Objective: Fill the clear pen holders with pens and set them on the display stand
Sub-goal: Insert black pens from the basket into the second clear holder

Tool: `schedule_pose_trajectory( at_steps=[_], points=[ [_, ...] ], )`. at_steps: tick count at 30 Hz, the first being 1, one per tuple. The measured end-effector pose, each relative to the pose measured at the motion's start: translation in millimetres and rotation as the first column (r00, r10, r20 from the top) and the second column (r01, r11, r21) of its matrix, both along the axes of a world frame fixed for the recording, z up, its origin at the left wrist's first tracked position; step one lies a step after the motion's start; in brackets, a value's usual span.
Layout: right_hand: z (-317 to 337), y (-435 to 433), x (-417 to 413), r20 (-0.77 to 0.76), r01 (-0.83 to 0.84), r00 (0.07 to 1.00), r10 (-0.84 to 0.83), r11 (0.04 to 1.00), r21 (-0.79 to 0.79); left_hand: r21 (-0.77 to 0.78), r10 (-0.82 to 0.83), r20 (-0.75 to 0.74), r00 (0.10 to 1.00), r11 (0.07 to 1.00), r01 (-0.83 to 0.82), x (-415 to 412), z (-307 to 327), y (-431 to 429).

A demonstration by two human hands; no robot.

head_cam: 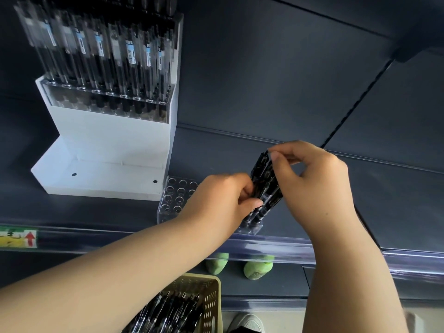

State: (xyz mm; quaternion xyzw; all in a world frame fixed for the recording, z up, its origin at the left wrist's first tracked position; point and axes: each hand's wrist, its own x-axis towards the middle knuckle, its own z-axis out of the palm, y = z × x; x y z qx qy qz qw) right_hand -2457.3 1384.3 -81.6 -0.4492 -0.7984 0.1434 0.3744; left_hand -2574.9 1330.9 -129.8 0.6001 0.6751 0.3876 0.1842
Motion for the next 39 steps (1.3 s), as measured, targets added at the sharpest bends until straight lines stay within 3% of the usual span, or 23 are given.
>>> schedule_pose_trajectory(
  at_steps=[25,33,39],
  points=[
    [3.4,-3.3,-2.8,0.004,0.009,1.0,-0.009,1.0,-0.023,0.026,-0.023,-0.091,0.996,0.999,0.025,2.1,-10.2,0.7],
    [4.8,-4.0,-0.5,-0.006,0.004,1.0,-0.004,1.0,-0.019,0.001,0.018,-0.001,1.0,1.0,-0.018,0.9,-11.9,2.6],
    [9.2,-6.9,5.9,-0.008,0.024,1.0,-0.024,0.999,0.024,0.008,-0.001,-0.053,0.999,1.0,0.001,-5.9,-9.8,-6.3]
  ],
)
